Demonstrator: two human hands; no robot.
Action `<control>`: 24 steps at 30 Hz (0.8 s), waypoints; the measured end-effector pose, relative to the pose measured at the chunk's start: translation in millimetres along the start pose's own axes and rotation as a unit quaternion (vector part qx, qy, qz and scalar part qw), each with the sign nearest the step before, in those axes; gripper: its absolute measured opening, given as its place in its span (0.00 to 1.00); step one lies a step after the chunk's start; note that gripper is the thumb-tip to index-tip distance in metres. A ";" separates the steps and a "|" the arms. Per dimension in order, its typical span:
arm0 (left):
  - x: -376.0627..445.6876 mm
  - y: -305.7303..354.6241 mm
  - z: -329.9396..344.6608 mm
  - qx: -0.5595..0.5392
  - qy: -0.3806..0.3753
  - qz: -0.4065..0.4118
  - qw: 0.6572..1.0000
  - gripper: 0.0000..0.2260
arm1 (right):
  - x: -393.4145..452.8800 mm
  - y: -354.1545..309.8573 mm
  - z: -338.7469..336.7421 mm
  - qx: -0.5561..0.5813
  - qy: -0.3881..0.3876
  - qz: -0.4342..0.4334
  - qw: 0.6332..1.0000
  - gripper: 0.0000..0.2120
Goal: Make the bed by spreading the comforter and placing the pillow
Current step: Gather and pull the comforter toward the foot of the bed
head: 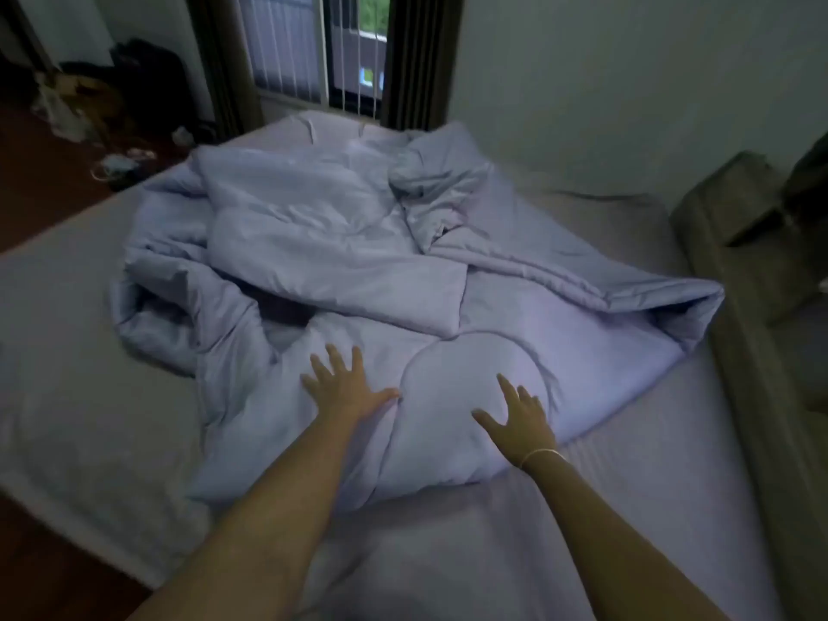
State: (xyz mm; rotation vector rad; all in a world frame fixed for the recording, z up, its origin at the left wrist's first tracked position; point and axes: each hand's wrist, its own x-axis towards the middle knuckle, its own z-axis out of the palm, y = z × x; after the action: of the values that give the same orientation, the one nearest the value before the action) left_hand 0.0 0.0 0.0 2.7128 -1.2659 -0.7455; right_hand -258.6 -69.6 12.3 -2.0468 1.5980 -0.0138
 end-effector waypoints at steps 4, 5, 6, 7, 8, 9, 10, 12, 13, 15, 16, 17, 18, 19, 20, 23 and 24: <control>20.0 -4.3 23.7 -0.042 -0.050 -0.020 0.998 0.53 | 8.9 -6.8 13.4 0.000 0.012 -0.002 1.000 0.39; 23.6 -5.3 30.5 -0.051 -0.049 -0.010 0.997 0.50 | 10.5 -5.1 16.2 0.004 0.012 0.002 1.000 0.39; 25.4 -6.9 35.9 -0.056 -0.039 0.001 0.998 0.46 | 9.6 -3.7 18.5 0.004 0.011 0.006 1.000 0.40; 27.3 -9.5 38.7 -0.062 -0.016 0.014 0.998 0.40 | 11.0 -2.0 19.0 0.002 0.012 0.010 1.000 0.40; 29.0 -13.8 38.9 -0.068 0.014 0.030 0.997 0.35 | 11.7 -3.8 18.3 -0.001 0.012 0.017 1.000 0.39; 32.1 -18.7 40.0 -0.079 0.044 0.046 0.995 0.31 | 13.5 -6.5 17.9 0.003 0.010 0.023 1.000 0.39; 34.7 -23.9 40.6 -0.093 0.064 0.061 0.992 0.29 | 14.9 -10.9 16.9 0.004 0.010 0.023 1.000 0.39; 36.4 -33.6 39.6 -0.108 0.069 0.090 0.988 0.26 | 17.7 -22.1 15.9 0.005 0.009 0.013 1.000 0.38; 36.9 -38.0 38.0 -0.117 0.072 0.111 0.984 0.24 | 19.9 -28.1 15.8 0.009 0.008 0.007 1.000 0.38; 30.9 -43.1 32.6 -0.159 0.078 0.159 0.971 0.18 | 23.6 -41.0 15.9 0.020 0.004 0.002 1.000 0.38; 22.8 -44.6 28.2 -0.177 0.063 0.181 0.965 0.16 | 24.3 -48.3 15.8 0.026 0.002 -0.002 1.000 0.38; 12.3 -46.8 24.7 -0.183 0.030 0.203 0.961 0.15 | 26.1 -54.5 16.4 0.033 0.000 -0.006 0.999 0.38; -0.8 -50.3 23.2 -0.188 -0.008 0.229 0.955 0.15 | 26.3 -62.1 16.3 0.043 -0.002 -0.011 0.999 0.38; -15.6 -55.7 24.5 -0.192 -0.052 0.258 0.946 0.16 | 26.7 -69.7 16.5 0.054 -0.006 -0.013 0.998 0.37; -31.5 -60.8 26.6 -0.189 -0.092 0.288 0.934 0.16 | 26.8 -77.2 17.2 0.059 -0.009 -0.013 0.998 0.38; -74.3 -80.4 47.5 -0.137 -0.167 0.347 0.913 0.19 | 29.9 -89.4 27.4 0.024 -0.034 0.008 0.999 0.43; -86.7 -86.1 55.3 -0.117 -0.187 0.350 0.910 0.18 | 30.2 -87.6 32.6 0.006 -0.047 0.023 0.999 0.46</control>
State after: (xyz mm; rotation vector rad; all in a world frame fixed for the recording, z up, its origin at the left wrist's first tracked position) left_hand -11.2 128.9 -35.3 1.7606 -1.9043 -1.2242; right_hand -160.4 -70.3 11.4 -1.9725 1.5822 0.0887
